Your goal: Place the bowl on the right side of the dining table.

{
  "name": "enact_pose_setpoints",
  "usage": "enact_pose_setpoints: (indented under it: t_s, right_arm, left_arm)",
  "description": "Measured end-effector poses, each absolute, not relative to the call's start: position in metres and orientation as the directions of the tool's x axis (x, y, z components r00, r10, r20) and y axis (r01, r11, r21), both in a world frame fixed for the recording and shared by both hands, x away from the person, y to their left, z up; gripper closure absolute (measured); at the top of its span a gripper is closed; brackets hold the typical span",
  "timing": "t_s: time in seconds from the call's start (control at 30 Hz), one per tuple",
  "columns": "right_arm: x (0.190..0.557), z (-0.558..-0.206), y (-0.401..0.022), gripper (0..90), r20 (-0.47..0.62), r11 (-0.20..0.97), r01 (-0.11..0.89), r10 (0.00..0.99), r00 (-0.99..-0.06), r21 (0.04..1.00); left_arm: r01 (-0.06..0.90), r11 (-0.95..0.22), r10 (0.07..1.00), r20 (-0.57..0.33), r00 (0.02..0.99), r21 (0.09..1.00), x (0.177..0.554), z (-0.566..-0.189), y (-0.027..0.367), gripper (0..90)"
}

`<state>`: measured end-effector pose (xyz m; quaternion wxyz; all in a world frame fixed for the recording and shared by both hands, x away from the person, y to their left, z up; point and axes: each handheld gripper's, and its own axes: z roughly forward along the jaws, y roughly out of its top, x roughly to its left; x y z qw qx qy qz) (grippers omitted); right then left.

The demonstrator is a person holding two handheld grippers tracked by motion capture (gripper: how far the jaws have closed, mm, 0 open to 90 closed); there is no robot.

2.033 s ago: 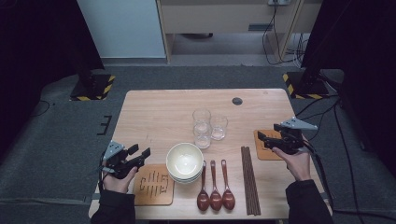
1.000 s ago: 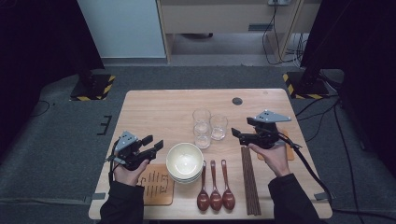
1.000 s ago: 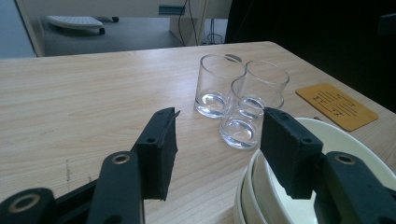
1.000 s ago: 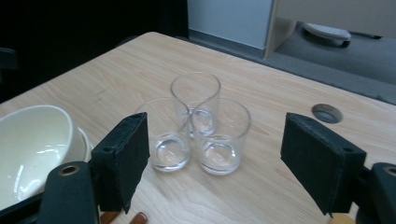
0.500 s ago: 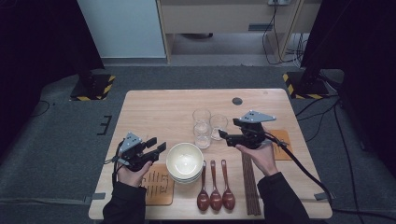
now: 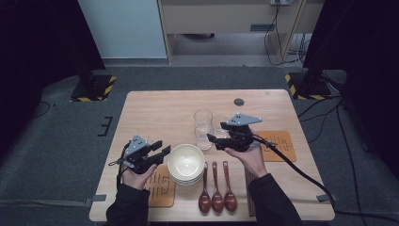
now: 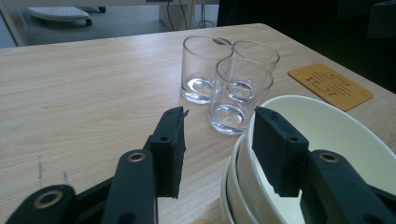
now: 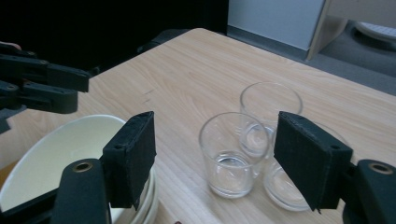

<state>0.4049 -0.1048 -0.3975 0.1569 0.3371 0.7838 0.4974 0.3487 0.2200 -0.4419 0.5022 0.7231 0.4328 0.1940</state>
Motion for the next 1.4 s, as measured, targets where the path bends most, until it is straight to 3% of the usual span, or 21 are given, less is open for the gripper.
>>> enact_pose_setpoints:
  t_s: [1.03,1.4]
  right_arm:
    - [0.397,-0.419,-0.061,43.2,0.078,0.371,0.370,0.608,-0.790,0.852]
    - [0.395,-0.436,-0.052,53.8,0.085,0.411,0.401,0.604,-0.793,0.819]
  left_arm:
    - [0.471,-0.184,0.791,-0.155,0.592,0.863,0.351,-0.449,0.202,70.9]
    - [0.488,-0.213,0.787,-0.147,0.599,0.846,0.352,-0.454,0.199,77.7]
